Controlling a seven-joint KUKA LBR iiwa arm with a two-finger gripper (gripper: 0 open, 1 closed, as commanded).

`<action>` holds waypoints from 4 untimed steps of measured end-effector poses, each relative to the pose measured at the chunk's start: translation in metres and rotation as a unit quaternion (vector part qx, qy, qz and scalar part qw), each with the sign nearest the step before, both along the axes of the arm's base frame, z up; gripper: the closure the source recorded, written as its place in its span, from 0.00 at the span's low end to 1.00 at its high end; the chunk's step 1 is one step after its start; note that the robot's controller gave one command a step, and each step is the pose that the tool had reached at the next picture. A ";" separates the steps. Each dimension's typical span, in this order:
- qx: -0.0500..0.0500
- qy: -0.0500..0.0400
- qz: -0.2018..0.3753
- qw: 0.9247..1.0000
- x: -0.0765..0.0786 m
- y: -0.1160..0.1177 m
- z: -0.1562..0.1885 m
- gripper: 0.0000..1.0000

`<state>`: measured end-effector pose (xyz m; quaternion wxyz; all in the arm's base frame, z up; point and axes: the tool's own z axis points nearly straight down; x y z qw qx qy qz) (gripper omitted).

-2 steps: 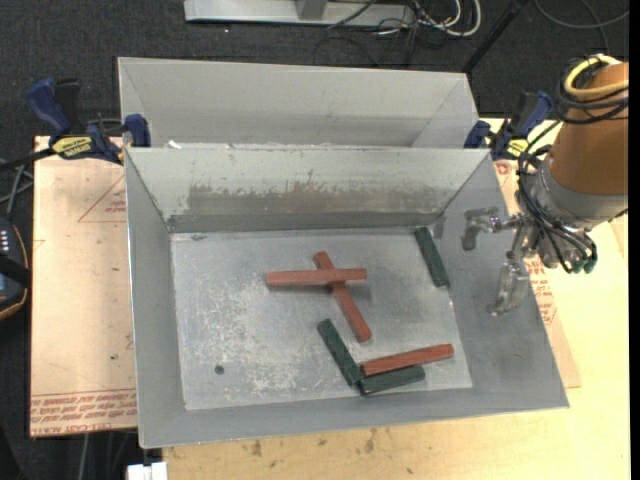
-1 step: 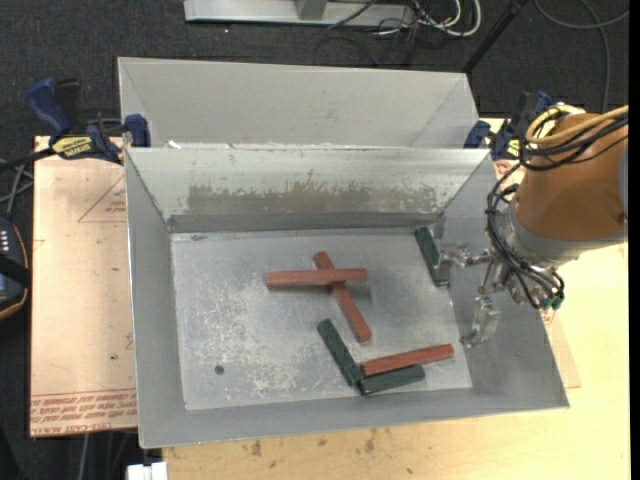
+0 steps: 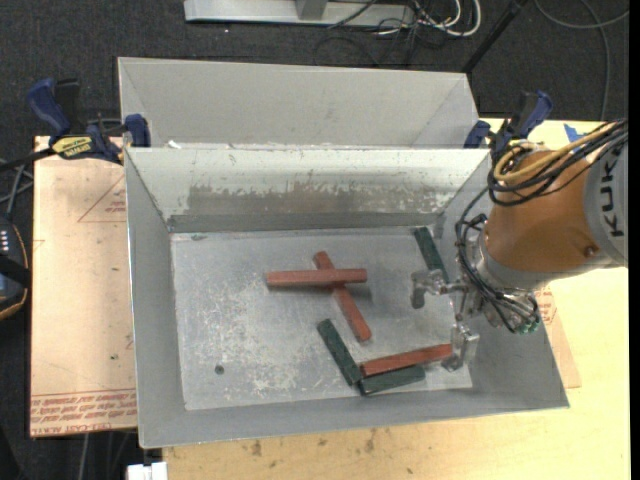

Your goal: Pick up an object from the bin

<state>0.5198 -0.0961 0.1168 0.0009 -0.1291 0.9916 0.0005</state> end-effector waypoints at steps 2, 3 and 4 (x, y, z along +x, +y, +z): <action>0.000 0.000 0.020 1.000 -0.010 -0.014 -0.047 1.00; 0.000 -0.001 0.021 1.000 0.010 -0.025 0.083 1.00; 0.000 -0.001 0.021 1.000 0.010 -0.025 0.083 1.00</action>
Offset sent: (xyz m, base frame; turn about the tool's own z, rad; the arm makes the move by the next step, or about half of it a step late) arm 0.0000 0.0000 0.0000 0.0000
